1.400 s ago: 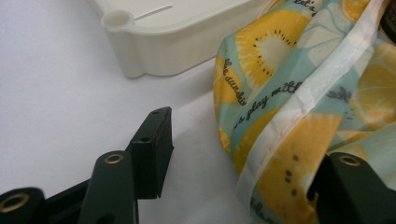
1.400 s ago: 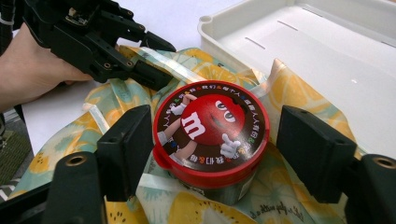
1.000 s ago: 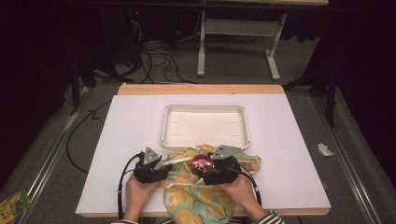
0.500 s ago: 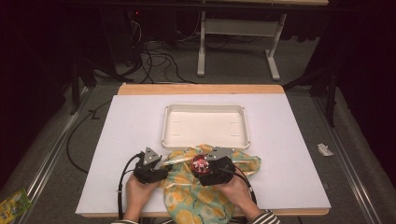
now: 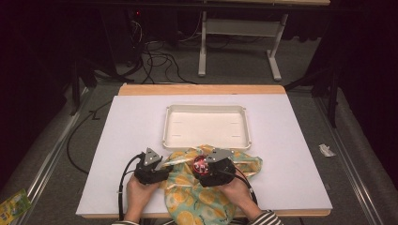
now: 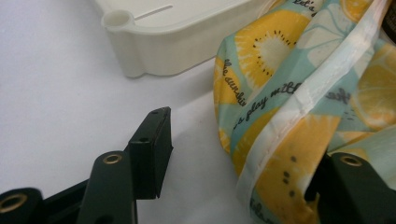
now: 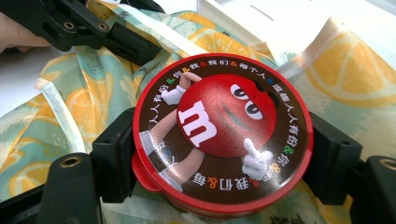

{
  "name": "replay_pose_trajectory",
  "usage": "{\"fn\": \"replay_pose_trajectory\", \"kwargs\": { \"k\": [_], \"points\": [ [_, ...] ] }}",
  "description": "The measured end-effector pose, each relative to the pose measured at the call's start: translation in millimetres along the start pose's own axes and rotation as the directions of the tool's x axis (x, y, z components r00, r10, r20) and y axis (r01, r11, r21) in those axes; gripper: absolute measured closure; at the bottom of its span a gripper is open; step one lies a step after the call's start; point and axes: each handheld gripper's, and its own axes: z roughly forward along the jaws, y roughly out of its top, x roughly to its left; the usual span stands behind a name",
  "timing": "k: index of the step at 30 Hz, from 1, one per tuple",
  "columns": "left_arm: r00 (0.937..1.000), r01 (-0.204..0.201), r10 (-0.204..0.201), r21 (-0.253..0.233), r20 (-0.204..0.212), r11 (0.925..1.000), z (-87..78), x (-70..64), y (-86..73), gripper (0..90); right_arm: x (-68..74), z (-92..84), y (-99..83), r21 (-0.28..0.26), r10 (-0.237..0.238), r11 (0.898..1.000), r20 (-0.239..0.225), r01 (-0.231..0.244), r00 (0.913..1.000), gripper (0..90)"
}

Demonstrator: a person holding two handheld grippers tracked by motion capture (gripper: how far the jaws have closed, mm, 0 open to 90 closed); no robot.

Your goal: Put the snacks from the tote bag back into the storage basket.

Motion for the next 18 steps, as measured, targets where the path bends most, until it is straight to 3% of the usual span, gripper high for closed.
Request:
{"fn": "replay_pose_trajectory", "kwargs": {
  "k": [10,18],
  "points": [
    [1.0000,-0.001,0.001,0.001,-0.001,1.0000,0.0,0.1,0.1,42.8,-0.3,-2.8,-0.7,0.010,0.005,1.000,0.007,-0.005,1.0000,25.9],
    [1.0000,-0.001,0.001,-0.001,-0.002,1.0000,0.1,-0.1,0.0,42.7,-5.9,-12.8,-2.5,-0.020,0.028,0.999,0.005,-0.028,0.9996,25.9]
  ]
}}
